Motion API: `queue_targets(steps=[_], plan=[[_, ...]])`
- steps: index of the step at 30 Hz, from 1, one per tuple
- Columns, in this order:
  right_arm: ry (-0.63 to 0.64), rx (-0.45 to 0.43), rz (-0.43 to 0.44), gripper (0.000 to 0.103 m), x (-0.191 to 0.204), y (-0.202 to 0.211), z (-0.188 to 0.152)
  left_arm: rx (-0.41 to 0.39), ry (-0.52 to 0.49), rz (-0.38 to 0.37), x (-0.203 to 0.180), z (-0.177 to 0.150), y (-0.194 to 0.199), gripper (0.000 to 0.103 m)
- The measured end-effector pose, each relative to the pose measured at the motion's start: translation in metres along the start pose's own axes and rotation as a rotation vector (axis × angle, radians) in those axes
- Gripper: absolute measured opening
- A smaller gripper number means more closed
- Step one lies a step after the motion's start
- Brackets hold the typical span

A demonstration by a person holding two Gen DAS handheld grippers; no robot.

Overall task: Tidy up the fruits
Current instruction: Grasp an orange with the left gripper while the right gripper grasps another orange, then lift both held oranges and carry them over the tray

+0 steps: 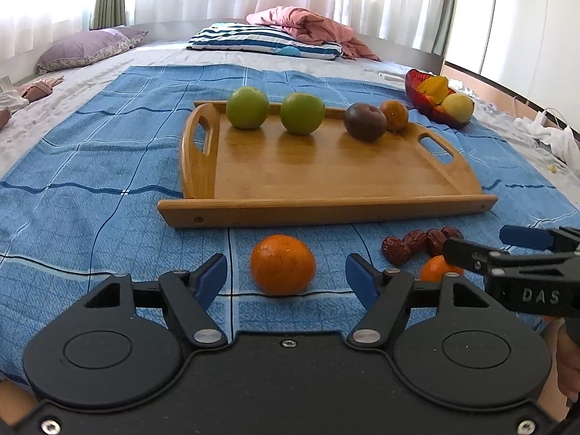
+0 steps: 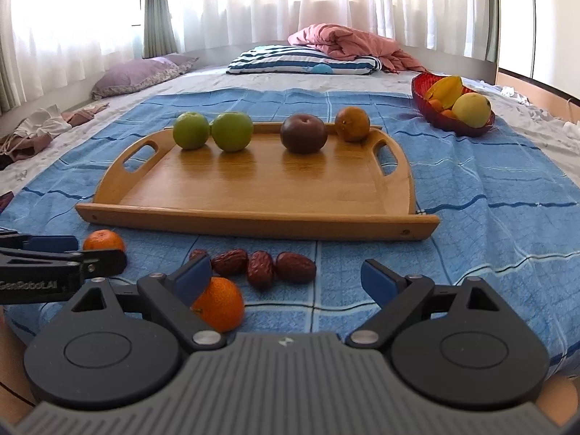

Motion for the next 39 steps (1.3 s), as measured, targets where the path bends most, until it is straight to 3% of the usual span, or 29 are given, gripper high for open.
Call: queue_targets(steps=[12, 17, 28, 30, 36, 39], plan=[[-0.002, 0.018, 0.075, 0.094, 0.016, -0.002, -0.018, 0.020, 0.017, 0.008, 0.002, 0.000, -0.011, 0.061], [0.021, 0.052, 0.078, 0.082, 0.021, -0.008, -0.027, 0.027, 0.018, 0.009, 0.002, -0.001, -0.015, 0.058], [0.056, 0.034, 0.086, 0.058, 0.027, -0.005, -0.029, 0.024, 0.014, 0.026, 0.000, -0.003, -0.019, 0.058], [0.068, 0.032, 0.089, 0.056, 0.027, -0.005, -0.030, 0.022, 0.014, 0.032, -0.001, -0.004, -0.019, 0.050], [0.077, 0.028, 0.099, 0.050, 0.031, -0.006, -0.031, 0.015, 0.005, 0.032, -0.003, -0.006, -0.016, 0.040], [0.077, 0.025, 0.107, 0.044, 0.032, -0.005, -0.031, 0.005, -0.009, 0.046, -0.006, -0.007, -0.013, 0.040]])
Point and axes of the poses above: each gripper's, at about its wrist camera, not at the fingertips, and y roughly against the way its jaws point, x to its left, z to its top, the point moved 4 cm from there along -y, roughly the way its jaws point, and after that the axes turned 10 degrees about z, right-handed, at the moved point
